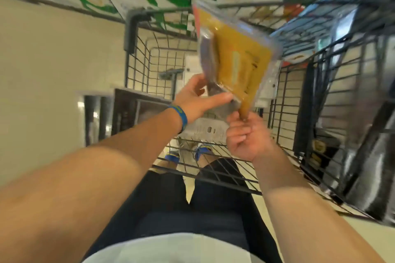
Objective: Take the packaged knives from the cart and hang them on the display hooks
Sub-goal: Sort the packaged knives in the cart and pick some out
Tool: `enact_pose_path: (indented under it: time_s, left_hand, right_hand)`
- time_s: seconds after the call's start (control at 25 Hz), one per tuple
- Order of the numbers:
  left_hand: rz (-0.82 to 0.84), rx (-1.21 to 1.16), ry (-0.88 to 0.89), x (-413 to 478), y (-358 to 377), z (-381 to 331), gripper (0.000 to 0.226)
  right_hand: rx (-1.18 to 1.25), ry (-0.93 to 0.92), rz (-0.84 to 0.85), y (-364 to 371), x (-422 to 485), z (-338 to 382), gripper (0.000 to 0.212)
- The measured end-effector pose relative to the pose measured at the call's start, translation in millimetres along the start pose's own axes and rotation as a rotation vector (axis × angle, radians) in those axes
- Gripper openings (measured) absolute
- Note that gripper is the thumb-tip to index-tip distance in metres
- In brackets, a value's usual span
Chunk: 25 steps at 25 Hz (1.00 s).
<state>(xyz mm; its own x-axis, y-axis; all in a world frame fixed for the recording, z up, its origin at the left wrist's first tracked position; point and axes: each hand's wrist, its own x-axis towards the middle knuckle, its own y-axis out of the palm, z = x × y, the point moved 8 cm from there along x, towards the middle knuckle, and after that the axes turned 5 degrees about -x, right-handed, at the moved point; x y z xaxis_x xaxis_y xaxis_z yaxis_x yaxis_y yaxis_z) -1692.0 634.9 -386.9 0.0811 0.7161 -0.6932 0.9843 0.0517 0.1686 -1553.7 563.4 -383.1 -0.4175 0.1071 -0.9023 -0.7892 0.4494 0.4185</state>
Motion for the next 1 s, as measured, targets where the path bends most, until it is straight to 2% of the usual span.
enact_pose_path:
  time_s: [0.08, 0.16, 0.24, 0.4, 0.52, 0.6, 0.68, 0.72, 0.76, 0.8, 0.88, 0.92, 1.0]
  left_hand:
    - [-0.047, 0.069, 0.123, -25.0, -12.6, -35.9, 0.075]
    - [-0.091, 0.148, 0.193, -48.8, -23.3, -64.2, 0.057]
    - [-0.149, 0.223, 0.219, -69.7, -33.4, -82.9, 0.049]
    - [-0.195, 0.215, 0.231, -88.4, -45.9, -106.7, 0.036]
    - [-0.176, 0.226, 0.292, -98.8, -35.3, -133.1, 0.030]
    - [-0.139, 0.222, 0.345, -109.0, -20.5, -157.5, 0.031]
    - [-0.117, 0.187, 0.371, -120.7, -7.6, -180.2, 0.032]
    - [-0.092, 0.158, 0.389, -126.6, -1.0, -189.7, 0.030]
    - [-0.057, 0.115, 0.408, -133.7, 6.1, -198.2, 0.027]
    - [-0.019, 0.060, 0.415, -141.9, 15.0, -207.2, 0.023]
    - [0.031, -0.107, 0.355, -152.7, 30.2, -216.2, 0.023]
    - [0.056, -0.188, 0.311, -156.2, 37.8, -216.8, 0.028]
    - [0.126, -0.286, 0.241, -161.6, 55.7, -213.5, 0.037]
  right_hand:
    - [-0.127, -0.011, -0.044, 21.6, -12.9, -5.7, 0.043]
    - [-0.351, -0.114, -0.258, 30.1, -29.0, 1.8, 0.055]
    - [-0.571, -0.260, -0.428, 45.7, -53.3, 11.4, 0.066]
    - [-0.889, -0.627, -0.591, 85.5, -97.7, 41.6, 0.050]
    - [-0.936, -0.740, -0.586, 103.9, -122.5, 43.5, 0.043]
    - [-0.975, -0.822, -0.536, 108.8, -133.5, 36.5, 0.065]
    - [-1.038, -0.930, -0.545, 107.0, -148.2, 31.6, 0.101]
    - [-1.050, -0.976, -0.560, 103.2, -158.5, 31.2, 0.111]
    - [-1.043, -1.019, -0.578, 98.8, -172.1, 32.6, 0.109]
    - [-1.034, -1.061, -0.596, 95.3, -189.2, 37.8, 0.098]
    - [-1.007, -1.082, -0.566, 91.1, -213.2, 50.8, 0.059]
    - [-0.973, -1.092, -0.493, 92.9, -221.6, 54.9, 0.048]
    - [-0.877, -1.148, -0.400, 95.2, -241.2, 62.1, 0.045]
